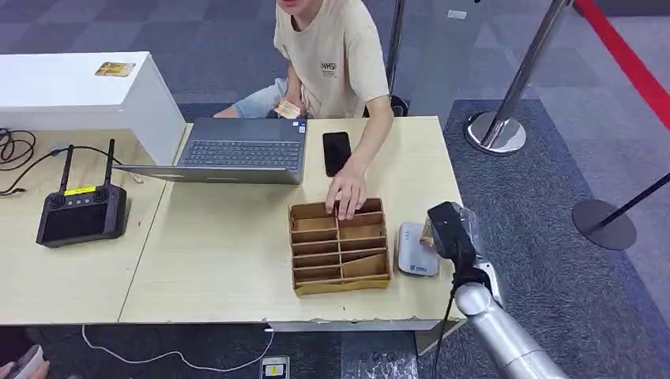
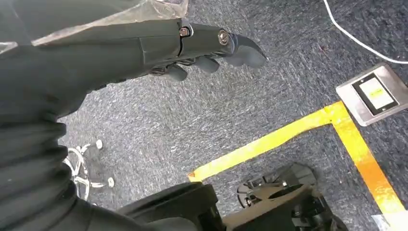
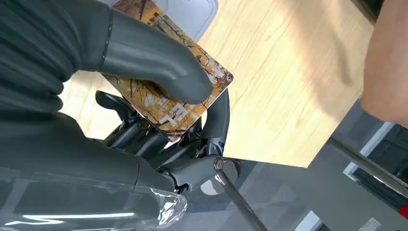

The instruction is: Pass the card to the sensor for recognition and then transmit it.

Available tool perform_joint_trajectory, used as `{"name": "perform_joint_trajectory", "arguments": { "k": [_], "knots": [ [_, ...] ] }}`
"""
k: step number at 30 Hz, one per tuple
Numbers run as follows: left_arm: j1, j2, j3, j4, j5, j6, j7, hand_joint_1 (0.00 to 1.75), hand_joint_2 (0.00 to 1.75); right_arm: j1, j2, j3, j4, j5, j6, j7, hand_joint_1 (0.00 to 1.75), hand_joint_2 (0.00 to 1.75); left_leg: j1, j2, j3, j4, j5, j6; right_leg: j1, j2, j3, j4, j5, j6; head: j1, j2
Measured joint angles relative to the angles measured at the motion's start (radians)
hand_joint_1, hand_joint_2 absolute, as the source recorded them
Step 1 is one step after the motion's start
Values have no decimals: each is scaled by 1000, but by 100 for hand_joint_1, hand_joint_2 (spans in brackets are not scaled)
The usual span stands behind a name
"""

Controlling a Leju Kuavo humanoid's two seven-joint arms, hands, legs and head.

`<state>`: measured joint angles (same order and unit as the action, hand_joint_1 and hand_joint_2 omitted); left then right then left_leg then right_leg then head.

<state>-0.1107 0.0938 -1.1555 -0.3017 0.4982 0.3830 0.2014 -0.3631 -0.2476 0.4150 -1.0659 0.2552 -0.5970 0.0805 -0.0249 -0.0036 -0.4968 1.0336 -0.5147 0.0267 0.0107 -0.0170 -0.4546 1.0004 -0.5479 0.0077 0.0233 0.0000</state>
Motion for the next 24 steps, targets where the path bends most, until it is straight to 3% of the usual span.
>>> {"name": "perform_joint_trajectory", "arguments": {
  "k": [12,13,15,24],
  "knots": [
    [0,0,0,0,0,0,-2,0,175,2,0,-1,9,-3,4,0,175,175,0,0,0,0,0,0,0,0,0,0,0,0,0,0],
    [0,-1,0,0,0,3,-7,0,175,2,1,-3,19,-24,9,-10,175,175,0,0,0,0,0,0,0,0,0,0,0,0,0,0],
    [0,-2,7,-2,-3,20,-19,0,175,1,18,-12,94,-90,7,-93,175,175,0,0,0,0,0,0,0,0,0,0,0,0,0,0],
    [0,-2,20,-6,0,30,-34,0,175,-8,61,-23,192,-122,0,-163,175,175,0,0,0,0,0,0,0,0,0,0,0,0,0,0]
  ]
}}
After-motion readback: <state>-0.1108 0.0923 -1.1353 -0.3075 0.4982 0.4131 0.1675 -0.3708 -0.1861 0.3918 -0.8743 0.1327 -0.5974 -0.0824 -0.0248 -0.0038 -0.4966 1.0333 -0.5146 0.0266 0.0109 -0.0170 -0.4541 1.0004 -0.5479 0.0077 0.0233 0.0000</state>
